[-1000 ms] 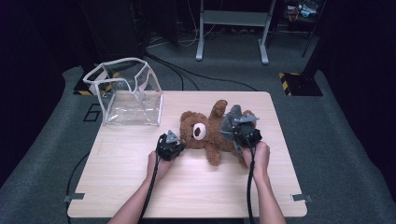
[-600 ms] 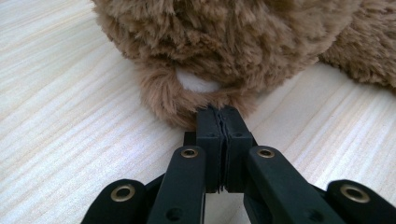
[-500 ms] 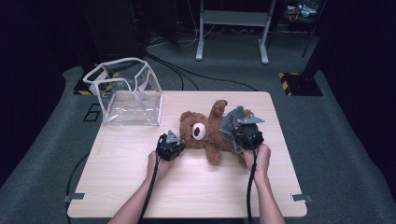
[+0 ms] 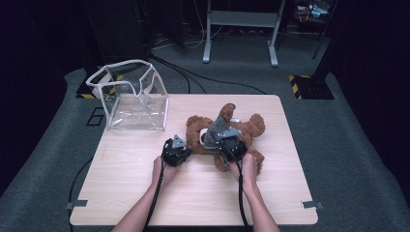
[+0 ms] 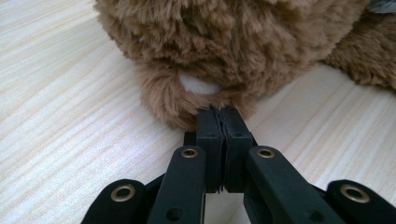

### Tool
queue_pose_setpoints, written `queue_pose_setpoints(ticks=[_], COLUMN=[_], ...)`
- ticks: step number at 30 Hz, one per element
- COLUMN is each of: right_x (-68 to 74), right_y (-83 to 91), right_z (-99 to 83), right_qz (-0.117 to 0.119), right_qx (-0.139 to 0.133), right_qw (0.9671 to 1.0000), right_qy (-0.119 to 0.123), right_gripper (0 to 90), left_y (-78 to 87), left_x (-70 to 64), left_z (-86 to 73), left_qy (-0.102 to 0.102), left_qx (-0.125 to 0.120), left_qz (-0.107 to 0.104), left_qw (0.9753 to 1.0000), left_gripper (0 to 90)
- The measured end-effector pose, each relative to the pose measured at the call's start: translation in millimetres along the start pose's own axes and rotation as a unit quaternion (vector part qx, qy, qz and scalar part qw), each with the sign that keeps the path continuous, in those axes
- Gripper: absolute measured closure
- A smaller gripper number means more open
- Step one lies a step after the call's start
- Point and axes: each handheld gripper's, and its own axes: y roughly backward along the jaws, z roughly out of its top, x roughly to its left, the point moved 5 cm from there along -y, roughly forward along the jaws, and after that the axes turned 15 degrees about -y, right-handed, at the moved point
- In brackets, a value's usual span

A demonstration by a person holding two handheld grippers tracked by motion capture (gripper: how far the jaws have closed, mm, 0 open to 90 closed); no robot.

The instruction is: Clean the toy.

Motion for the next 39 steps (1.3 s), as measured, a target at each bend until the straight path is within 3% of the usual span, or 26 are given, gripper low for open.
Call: queue_pose_setpoints(ticks=[6, 11, 14, 17, 23, 26, 29, 33, 35, 39], right_x=[-28.9, -58.5, -71.4, -79.9, -100.5, -100.6, -96.8, -99.6, -104.3, -114.0], right_y=[18.0, 23.3, 24.5, 34.2, 56.1, 48.4, 27.4, 3.0, -2.2, -11.9], right_z=[-12.9, -27.6, -32.4, -25.6, 5.7, 15.1, 16.3, 13.0, 12.5, 6.2], right_qz=[-0.011, -0.039, -0.031, -0.021, -0.025, -0.017, -0.011, -0.026, -0.026, -0.045], right_qx=[0.002, 0.006, 0.009, 0.0, -0.048, -0.044, -0.013, 0.014, 0.024, 0.05], right_qw=[0.9998, 0.9984, 0.9978, 0.9971, 0.994, 0.9944, 0.9954, 0.9956, 0.9945, 0.9934], right_qy=[-0.017, -0.039, -0.059, -0.073, -0.095, -0.094, -0.094, -0.089, -0.099, -0.093], right_gripper=[72.4, 72.5, 72.5, 72.6, 72.7, 72.7, 72.9, 73.6, 74.1, 74.6], left_y=[0.0, -0.1, -0.1, -0.1, -0.2, -0.1, -0.5, -0.2, -0.4, -0.6], left_x=[0.1, 0.1, 0.0, 0.1, 0.1, 0.0, 0.1, 0.1, 0.1, 0.1], left_z=[0.0, 0.1, 0.1, 0.0, 0.1, 0.1, 0.1, 0.1, 0.1, 0.1], left_qy=[-0.001, 0.0, -0.001, -0.001, 0.0, 0.0, 0.001, 0.0, 0.002, 0.001], left_qx=[0.0, -0.001, 0.0, 0.0, -0.001, -0.001, -0.003, -0.001, -0.001, -0.003], left_qz=[-0.001, -0.001, 0.0, -0.001, 0.0, 0.0, 0.002, -0.001, 0.002, 0.002], left_qw=[1.0, 1.0, 1.0, 1.0, 1.0, 1.0, 1.0, 1.0, 1.0, 1.0], left_gripper=[88.2, 88.2, 88.2, 88.2, 88.2, 88.2, 88.2, 88.3, 88.3, 88.4])
